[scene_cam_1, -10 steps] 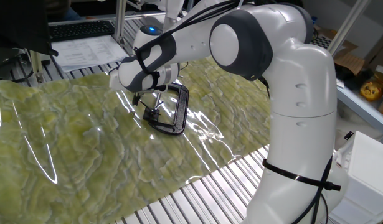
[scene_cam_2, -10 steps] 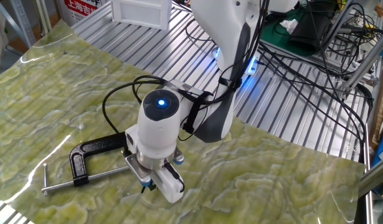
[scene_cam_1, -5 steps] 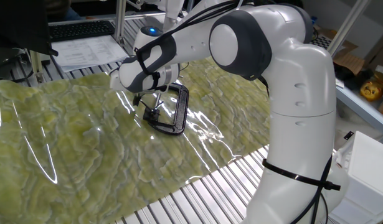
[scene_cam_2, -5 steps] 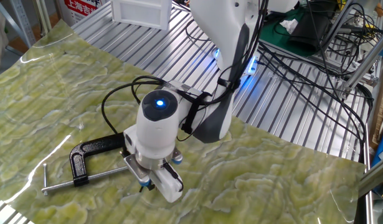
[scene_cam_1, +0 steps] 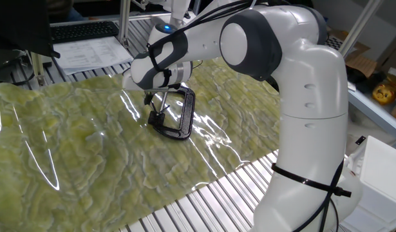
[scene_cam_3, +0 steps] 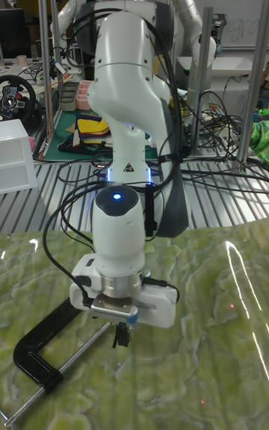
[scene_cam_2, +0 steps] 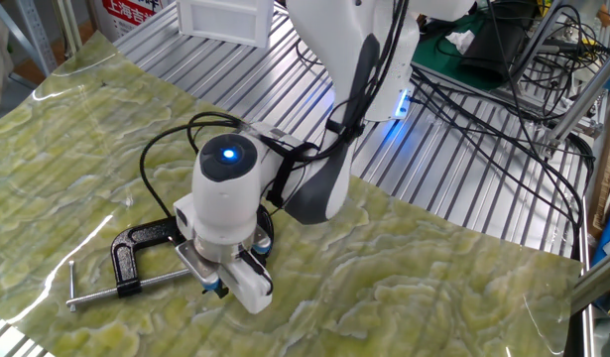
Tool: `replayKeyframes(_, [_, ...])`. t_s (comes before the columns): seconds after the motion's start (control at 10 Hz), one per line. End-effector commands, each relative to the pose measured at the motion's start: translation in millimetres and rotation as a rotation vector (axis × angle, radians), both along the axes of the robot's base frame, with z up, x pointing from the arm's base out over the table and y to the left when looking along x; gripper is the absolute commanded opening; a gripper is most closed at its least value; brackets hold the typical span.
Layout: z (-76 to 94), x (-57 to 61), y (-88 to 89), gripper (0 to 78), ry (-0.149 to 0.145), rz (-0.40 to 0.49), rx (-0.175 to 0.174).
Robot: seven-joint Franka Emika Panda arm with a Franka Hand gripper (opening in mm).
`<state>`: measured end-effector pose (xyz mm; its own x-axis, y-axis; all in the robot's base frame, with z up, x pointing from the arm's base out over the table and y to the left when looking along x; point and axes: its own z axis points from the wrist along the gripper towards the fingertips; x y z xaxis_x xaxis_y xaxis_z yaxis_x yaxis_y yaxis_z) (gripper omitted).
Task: Turn the hands of a clock
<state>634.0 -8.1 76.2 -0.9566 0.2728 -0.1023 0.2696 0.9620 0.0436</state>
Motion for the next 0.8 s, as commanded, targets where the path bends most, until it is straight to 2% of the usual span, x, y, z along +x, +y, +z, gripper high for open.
replayKeyframes(0.1, [1.3, 1.4, -6.4, 0.0, -0.003, 0.011, 0.0])
replayKeyframes(0.4, [1.7, 1.2, -17.9, 0.0, -0.002, 0.03, 0.0])
replayKeyframes(0.8, [10.0, 0.8, -34.4, 0.0, 0.016, 0.05, 0.01])
